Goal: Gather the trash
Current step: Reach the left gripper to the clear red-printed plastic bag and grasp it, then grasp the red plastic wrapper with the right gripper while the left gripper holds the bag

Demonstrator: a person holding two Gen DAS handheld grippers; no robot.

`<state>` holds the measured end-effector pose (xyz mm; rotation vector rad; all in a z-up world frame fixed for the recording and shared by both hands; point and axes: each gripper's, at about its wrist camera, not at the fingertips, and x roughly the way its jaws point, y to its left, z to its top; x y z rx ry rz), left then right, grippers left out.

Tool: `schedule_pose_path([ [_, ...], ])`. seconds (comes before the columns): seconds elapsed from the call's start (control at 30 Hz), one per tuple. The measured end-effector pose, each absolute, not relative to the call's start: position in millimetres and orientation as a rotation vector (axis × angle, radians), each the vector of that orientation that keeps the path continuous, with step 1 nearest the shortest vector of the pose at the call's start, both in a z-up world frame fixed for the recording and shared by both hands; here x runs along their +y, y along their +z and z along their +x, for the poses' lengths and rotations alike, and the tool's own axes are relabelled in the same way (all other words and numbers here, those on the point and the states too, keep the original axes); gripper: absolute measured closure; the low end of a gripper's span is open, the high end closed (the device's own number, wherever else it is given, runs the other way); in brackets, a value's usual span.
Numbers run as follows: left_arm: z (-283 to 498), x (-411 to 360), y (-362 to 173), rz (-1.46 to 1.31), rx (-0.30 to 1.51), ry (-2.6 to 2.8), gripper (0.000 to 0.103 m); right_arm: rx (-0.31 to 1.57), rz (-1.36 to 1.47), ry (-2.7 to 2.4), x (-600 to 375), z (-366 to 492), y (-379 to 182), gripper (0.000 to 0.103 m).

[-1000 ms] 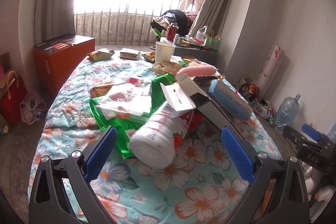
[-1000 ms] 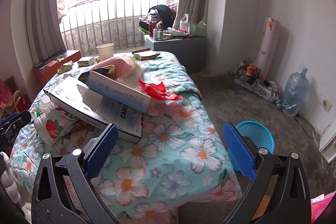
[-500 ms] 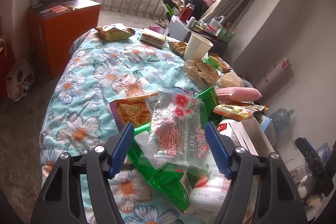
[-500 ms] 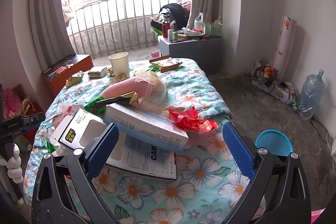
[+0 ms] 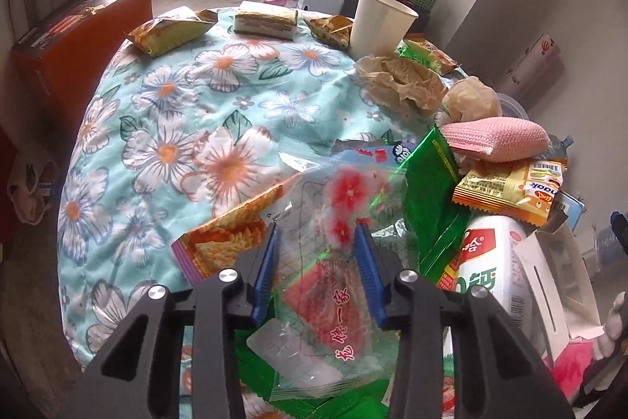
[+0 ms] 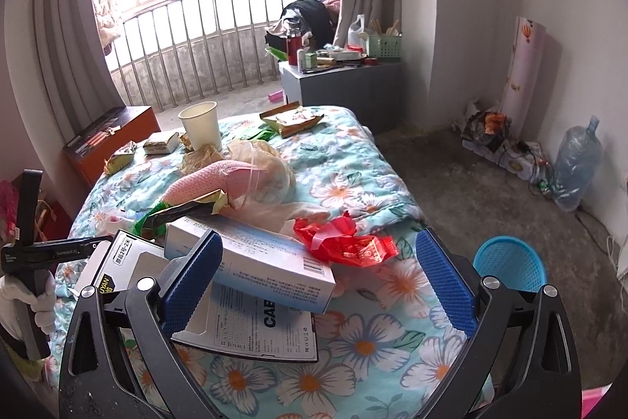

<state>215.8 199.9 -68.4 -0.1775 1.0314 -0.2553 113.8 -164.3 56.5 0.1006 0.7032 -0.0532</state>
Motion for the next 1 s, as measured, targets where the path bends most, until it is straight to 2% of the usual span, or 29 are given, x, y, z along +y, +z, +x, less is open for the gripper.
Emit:
schedule_pose_path([
  [0.2,203.7,208.4,-53.3,-0.203,0.96,-0.224,0.08,0.705,0.101,-0.041,-169.9,115.4,55.6,0.009],
  [0.53,178.4,221.3,-21.0,-0.263,0.804,-0.218,0.082,0.703,0.082,-0.014,-180.3,113.2,53.1,0.014],
  [0.63,170.7,222.3,-13.3,-0.278,0.764,-0.217,0.083,0.719,0.124,-0.015,-193.3,113.1,48.8,0.02],
  [0.7,165.3,221.8,-8.4,-0.286,0.739,-0.222,0.085,0.749,0.212,0.002,-208.6,117.3,43.3,0.024],
  [0.87,149.8,217.9,3.5,-0.29,0.681,-0.228,0.087,0.907,0.627,0.12,-257.2,147.2,9.6,0.027],
  [1.0,131.8,217.2,15.2,-0.304,0.608,-0.252,0.088,1.03,0.915,0.168,-282.5,173.5,-26.9,0.035],
])
